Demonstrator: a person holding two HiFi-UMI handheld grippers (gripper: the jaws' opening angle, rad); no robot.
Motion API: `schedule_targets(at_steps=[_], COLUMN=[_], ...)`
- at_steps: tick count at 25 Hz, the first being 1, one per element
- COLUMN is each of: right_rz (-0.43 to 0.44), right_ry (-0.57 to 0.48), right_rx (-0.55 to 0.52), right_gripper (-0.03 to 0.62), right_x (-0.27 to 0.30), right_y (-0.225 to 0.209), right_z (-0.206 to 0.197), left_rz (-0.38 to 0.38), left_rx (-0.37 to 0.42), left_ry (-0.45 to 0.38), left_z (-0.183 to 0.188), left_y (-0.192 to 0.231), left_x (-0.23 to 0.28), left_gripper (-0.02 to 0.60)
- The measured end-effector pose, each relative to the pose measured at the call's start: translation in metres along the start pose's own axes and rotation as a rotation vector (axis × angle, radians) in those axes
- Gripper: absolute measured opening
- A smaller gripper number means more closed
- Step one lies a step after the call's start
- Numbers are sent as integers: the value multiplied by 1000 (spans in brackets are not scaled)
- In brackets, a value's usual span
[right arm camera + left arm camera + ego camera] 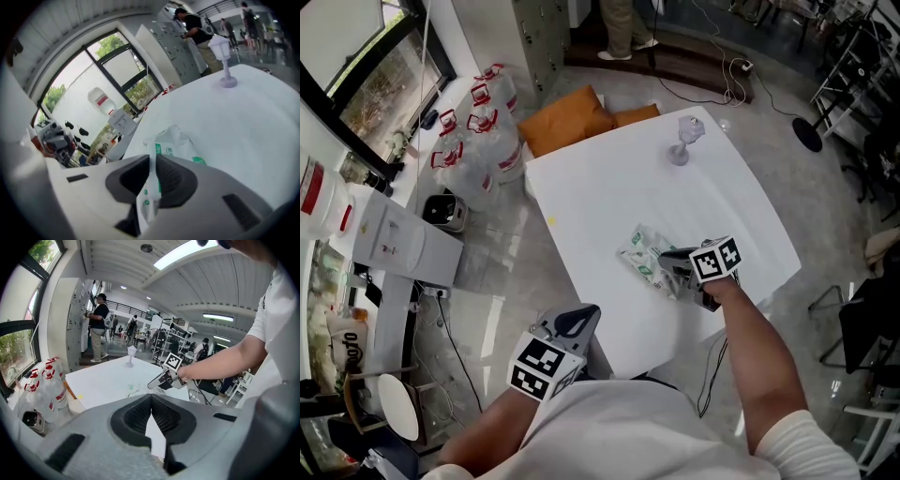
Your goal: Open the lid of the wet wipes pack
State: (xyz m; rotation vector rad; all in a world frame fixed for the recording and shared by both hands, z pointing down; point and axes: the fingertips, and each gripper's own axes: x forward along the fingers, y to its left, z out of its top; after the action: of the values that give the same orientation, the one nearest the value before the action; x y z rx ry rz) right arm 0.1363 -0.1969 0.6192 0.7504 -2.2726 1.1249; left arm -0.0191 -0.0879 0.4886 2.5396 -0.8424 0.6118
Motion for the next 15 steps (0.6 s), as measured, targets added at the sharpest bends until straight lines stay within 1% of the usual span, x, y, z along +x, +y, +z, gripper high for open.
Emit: schedule_targets(at_steps=[2,3,4,6,8,12,15], right_rz=[27,26,13,-28,-51,-69,-107], right_ry=[-74,-104,-121,-117,-88,-63,-57], right_rx=[101,128,127,68,12,-31,-80], right_gripper=[41,37,34,28,25,26,28], right_x=[-7,-12,-17,-22,-21,-18,-19], right_y=[-6,-10,-15,-20,-18,-13,-14], right_z=[5,8,10,14,15,16,15], left_rz=[-1,0,2,4,1,-6,1], left_rx=[-1,0,0,-1,-2,4,3], left_ry=[-2,-2,-1,2,3,-4,-10], left_z=[-1,-1,-2,-4,-4,0,2], left_y=[-1,0,0,1,1,-1,1], left_x=[0,0,1,2,3,5,4], left_gripper=[9,9,9,9,9,9,9])
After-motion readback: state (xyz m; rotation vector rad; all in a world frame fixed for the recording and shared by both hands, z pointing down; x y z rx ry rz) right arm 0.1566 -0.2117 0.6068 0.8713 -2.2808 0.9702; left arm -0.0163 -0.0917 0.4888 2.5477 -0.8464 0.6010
